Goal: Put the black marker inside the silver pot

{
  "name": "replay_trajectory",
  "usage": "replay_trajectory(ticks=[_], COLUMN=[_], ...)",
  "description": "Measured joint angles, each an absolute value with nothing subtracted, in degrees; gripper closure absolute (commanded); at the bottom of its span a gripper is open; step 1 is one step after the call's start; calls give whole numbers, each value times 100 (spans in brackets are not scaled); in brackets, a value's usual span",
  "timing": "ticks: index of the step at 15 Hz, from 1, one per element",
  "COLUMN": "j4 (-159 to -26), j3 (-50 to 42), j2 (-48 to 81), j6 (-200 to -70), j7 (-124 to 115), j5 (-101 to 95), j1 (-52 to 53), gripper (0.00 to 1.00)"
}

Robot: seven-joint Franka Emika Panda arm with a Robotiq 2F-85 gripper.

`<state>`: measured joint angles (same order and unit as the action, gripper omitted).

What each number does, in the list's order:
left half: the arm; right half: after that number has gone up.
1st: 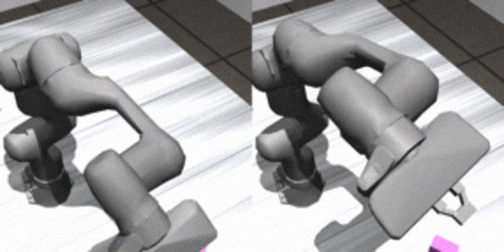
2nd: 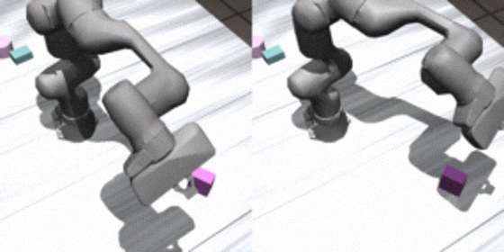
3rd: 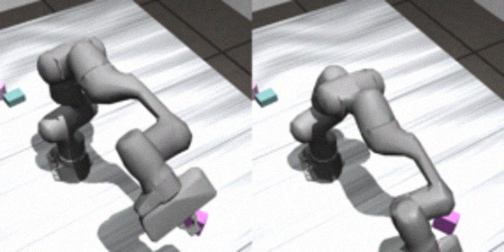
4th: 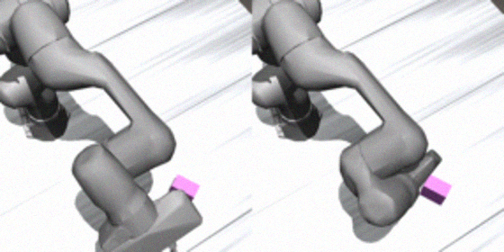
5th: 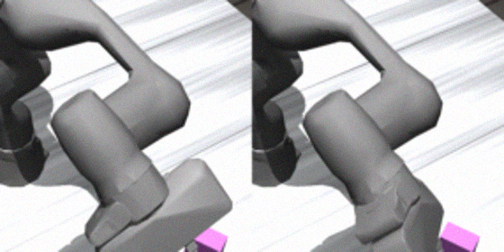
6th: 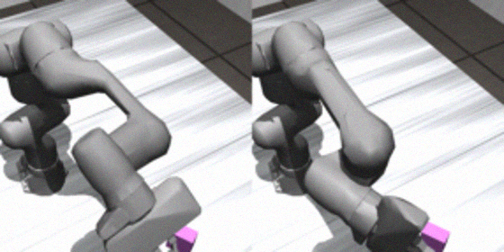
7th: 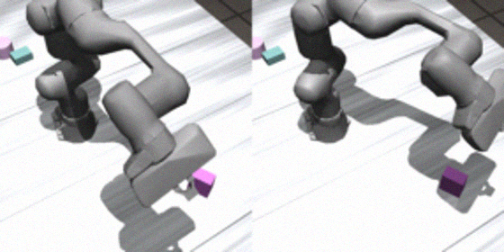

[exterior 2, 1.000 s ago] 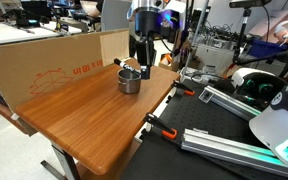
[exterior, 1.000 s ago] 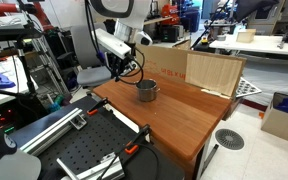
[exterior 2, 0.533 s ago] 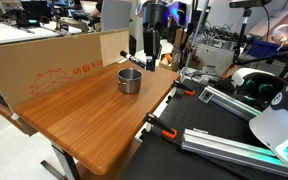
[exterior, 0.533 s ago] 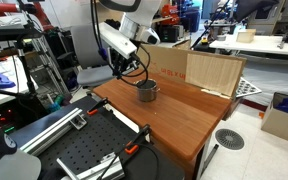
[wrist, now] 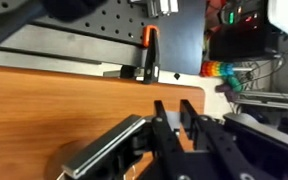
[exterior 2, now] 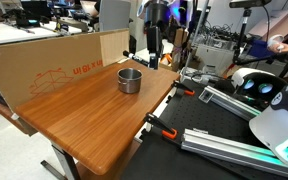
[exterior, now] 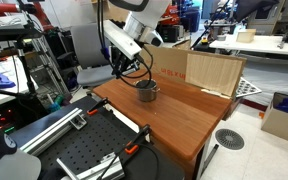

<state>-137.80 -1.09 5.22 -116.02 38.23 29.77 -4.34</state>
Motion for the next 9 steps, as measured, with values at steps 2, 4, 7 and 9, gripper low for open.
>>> replay_trajectory(ticks=[2, 4, 7, 9], j4=[-13573, -13249, -12570, -12134], j3=[-123, -123, -123, -123], j2=[772, 1115, 1733, 2102], j6=[-11328, -10964, -10304, -9942], j7=[3894, 3894, 3883, 3842], j5=[2977, 2977, 2977, 2977], j1=[-458, -469, -566, -677], gripper=[94, 94, 94, 94])
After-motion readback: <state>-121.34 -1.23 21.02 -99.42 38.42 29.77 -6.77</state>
